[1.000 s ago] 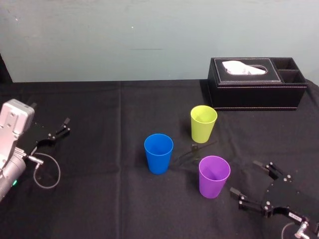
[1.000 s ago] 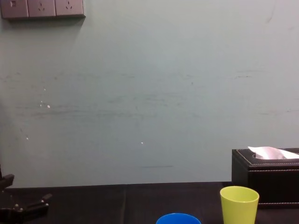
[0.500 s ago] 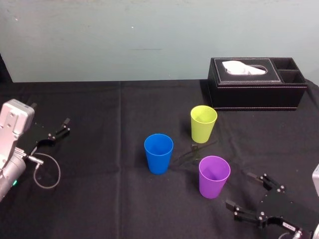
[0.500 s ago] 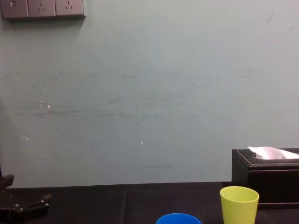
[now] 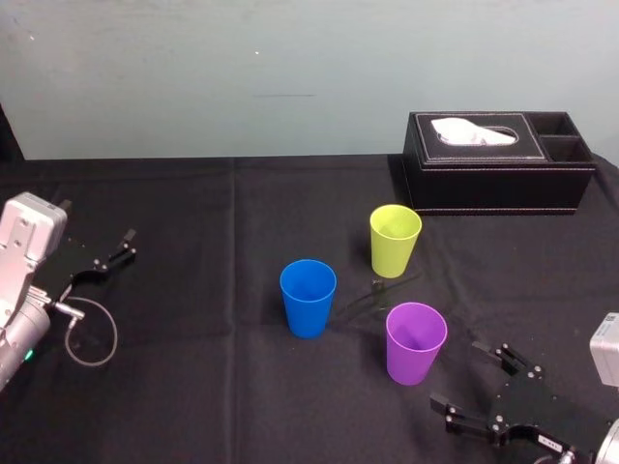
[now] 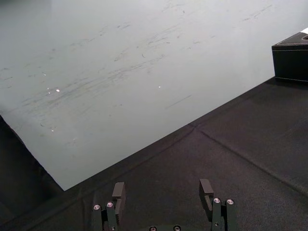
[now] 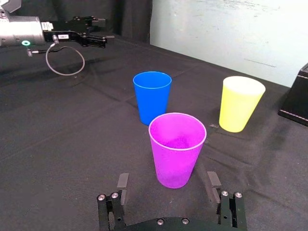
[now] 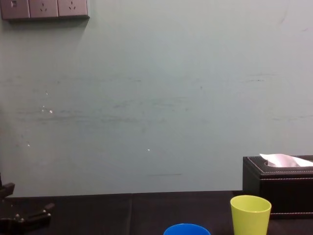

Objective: Stack the three plastic cups sequentially using one hand.

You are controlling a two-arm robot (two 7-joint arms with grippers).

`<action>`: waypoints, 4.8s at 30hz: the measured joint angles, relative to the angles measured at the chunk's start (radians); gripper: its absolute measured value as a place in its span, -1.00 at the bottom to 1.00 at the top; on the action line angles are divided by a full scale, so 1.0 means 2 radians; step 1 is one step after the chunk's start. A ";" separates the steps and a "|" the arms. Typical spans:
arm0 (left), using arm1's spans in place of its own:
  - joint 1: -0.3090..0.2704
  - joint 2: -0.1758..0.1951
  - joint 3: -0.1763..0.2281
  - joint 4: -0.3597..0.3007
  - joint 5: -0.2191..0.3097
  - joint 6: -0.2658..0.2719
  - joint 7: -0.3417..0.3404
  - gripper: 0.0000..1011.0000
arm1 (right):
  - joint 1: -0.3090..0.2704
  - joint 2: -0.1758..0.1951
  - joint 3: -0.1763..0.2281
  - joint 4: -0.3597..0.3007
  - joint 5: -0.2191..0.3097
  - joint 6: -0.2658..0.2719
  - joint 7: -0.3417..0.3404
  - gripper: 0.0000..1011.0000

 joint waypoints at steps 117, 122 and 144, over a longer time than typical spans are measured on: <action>0.000 0.000 0.000 0.000 0.000 0.000 0.000 1.00 | 0.105 -0.068 -0.060 0.060 -0.029 0.046 -0.024 0.48; 0.000 0.000 0.000 0.000 0.000 0.000 0.000 1.00 | 0.104 -0.067 -0.060 0.060 -0.029 0.045 -0.024 0.45; 0.000 0.000 0.000 0.000 0.000 0.000 0.000 1.00 | 0.102 -0.064 -0.057 0.054 -0.029 0.044 -0.023 0.45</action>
